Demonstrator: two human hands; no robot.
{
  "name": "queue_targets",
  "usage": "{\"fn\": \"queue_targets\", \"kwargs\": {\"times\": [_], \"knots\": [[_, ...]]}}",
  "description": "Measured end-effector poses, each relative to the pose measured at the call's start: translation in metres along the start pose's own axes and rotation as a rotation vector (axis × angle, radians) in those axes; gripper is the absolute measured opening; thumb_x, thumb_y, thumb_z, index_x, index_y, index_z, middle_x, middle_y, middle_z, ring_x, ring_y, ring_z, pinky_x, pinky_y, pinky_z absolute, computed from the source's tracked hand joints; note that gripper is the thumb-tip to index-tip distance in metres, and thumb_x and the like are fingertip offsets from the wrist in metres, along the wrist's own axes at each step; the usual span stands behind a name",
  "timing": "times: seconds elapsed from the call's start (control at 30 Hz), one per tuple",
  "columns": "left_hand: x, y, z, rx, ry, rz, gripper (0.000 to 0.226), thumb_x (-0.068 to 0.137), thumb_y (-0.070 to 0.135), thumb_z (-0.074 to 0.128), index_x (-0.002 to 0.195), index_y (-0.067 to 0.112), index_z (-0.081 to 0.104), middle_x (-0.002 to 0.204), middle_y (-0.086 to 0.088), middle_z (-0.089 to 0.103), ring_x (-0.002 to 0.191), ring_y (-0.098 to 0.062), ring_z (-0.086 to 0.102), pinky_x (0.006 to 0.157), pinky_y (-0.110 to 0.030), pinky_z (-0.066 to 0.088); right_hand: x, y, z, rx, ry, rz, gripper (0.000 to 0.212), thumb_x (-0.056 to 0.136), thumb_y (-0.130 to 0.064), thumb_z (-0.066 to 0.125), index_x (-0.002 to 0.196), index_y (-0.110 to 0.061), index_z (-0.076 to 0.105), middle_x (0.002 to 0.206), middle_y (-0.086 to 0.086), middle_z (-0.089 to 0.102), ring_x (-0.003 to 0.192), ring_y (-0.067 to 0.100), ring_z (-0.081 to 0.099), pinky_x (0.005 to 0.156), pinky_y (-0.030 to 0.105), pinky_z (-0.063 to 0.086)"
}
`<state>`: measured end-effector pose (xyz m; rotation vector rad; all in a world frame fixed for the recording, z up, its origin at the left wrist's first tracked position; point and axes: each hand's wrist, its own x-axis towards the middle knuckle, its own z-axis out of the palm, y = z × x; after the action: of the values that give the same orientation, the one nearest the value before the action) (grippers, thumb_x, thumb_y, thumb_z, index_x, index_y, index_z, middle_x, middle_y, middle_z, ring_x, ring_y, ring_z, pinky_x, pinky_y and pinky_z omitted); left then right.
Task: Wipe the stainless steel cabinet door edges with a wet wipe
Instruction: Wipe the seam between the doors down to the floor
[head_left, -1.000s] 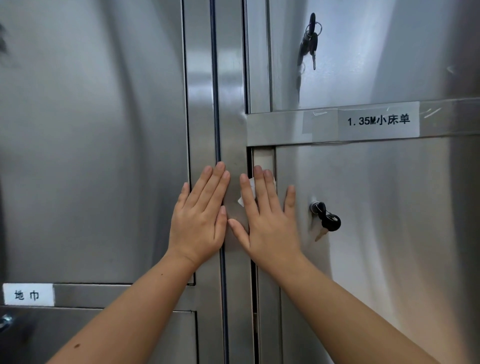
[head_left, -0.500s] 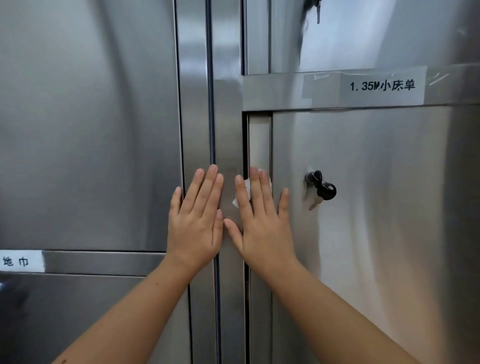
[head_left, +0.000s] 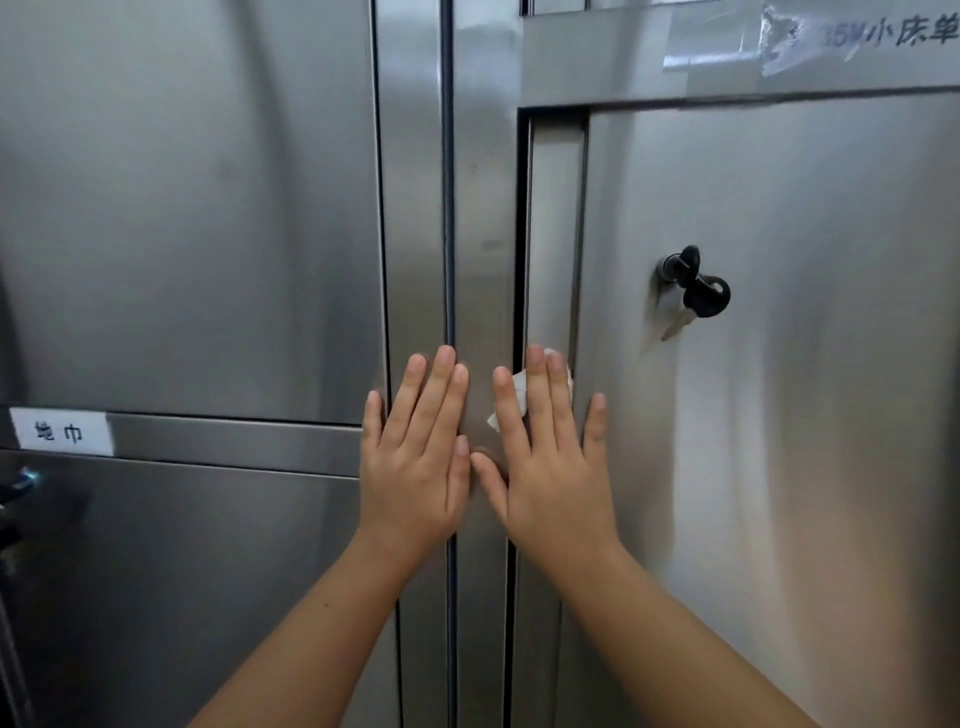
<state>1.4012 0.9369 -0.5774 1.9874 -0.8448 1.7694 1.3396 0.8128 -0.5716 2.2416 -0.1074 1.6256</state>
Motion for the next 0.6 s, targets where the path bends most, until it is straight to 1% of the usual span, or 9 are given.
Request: {"fn": "queue_targets", "kwargs": {"times": [0.13,0.2,0.27,0.3,0.33,0.43,0.53,0.6], "knots": [[-0.022,0.008,0.006,0.002,0.018,-0.034,0.049,0.097,0.026,0.021,0.143,0.009,0.025,0.149,-0.007,0.028,0.142,-0.017,0.018,0.110,-0.051,0.015,-0.020,-0.005,0.008,-0.013,0.030,-0.013,0.066,0.094,-0.048,0.030,0.146,-0.011,0.012,0.149,0.020,0.022,0.138,0.033,0.023,0.112,0.050,0.004],[-0.032,0.009,0.010,0.005,0.044,-0.050,0.049,0.098,0.027,0.019,0.143,0.009,0.025,0.153,-0.001,0.021,0.142,-0.017,0.017,0.110,-0.052,0.014,-0.027,-0.008,0.011,-0.011,0.046,-0.003,0.066,0.094,-0.048,0.030,0.147,-0.011,0.012,0.149,0.020,0.021,0.138,0.033,0.023,0.112,0.050,0.004],[-0.043,0.011,0.014,0.003,0.059,-0.061,0.048,0.099,0.028,0.018,0.144,0.011,0.023,0.156,0.006,0.010,0.143,-0.015,0.015,0.112,-0.049,0.011,-0.034,-0.011,0.015,0.001,0.051,0.005,0.066,0.095,-0.047,0.029,0.147,-0.011,0.011,0.149,0.020,0.019,0.138,0.033,0.022,0.112,0.050,0.003],[-0.046,0.012,0.015,-0.006,0.070,-0.070,0.048,0.098,0.027,0.019,0.144,0.012,0.023,0.156,0.008,0.009,0.143,-0.014,0.014,0.112,-0.048,0.010,-0.035,-0.012,0.016,0.004,0.056,0.007,0.066,0.095,-0.047,0.029,0.147,-0.011,0.010,0.149,0.020,0.019,0.139,0.033,0.021,0.112,0.050,0.003],[-0.052,0.015,0.015,-0.019,0.081,-0.084,0.048,0.098,0.026,0.021,0.143,0.012,0.024,0.155,0.006,0.012,0.143,-0.013,0.014,0.112,-0.048,0.010,-0.038,-0.013,0.017,0.004,0.060,0.005,0.065,0.096,-0.047,0.028,0.147,-0.011,0.009,0.149,0.020,0.018,0.139,0.033,0.020,0.112,0.050,0.003],[-0.072,0.025,0.016,-0.075,0.086,-0.153,0.048,0.093,0.021,0.030,0.140,0.010,0.028,0.147,-0.006,0.027,0.142,-0.009,0.011,0.108,-0.053,0.014,-0.046,-0.016,0.020,0.013,0.068,0.011,0.063,0.097,-0.047,0.025,0.147,-0.012,0.007,0.149,0.019,0.016,0.140,0.031,0.018,0.111,0.049,0.002],[-0.091,0.034,0.017,-0.134,0.078,-0.206,0.048,0.092,0.018,0.032,0.139,0.009,0.031,0.144,-0.009,0.027,0.141,-0.007,0.008,0.107,-0.056,0.013,-0.055,-0.020,0.026,0.027,0.075,0.026,0.063,0.098,-0.046,0.024,0.147,-0.012,0.005,0.150,0.017,0.014,0.141,0.030,0.016,0.111,0.048,0.001],[-0.104,0.036,0.017,-0.170,0.063,-0.232,0.046,0.092,0.017,0.033,0.137,0.009,0.031,0.145,-0.008,0.025,0.141,-0.006,0.008,0.108,-0.056,0.010,-0.067,-0.024,0.029,0.037,0.078,0.031,0.063,0.098,-0.046,0.025,0.146,-0.012,0.004,0.151,0.018,0.017,0.141,0.030,0.015,0.111,0.048,0.001]]}}
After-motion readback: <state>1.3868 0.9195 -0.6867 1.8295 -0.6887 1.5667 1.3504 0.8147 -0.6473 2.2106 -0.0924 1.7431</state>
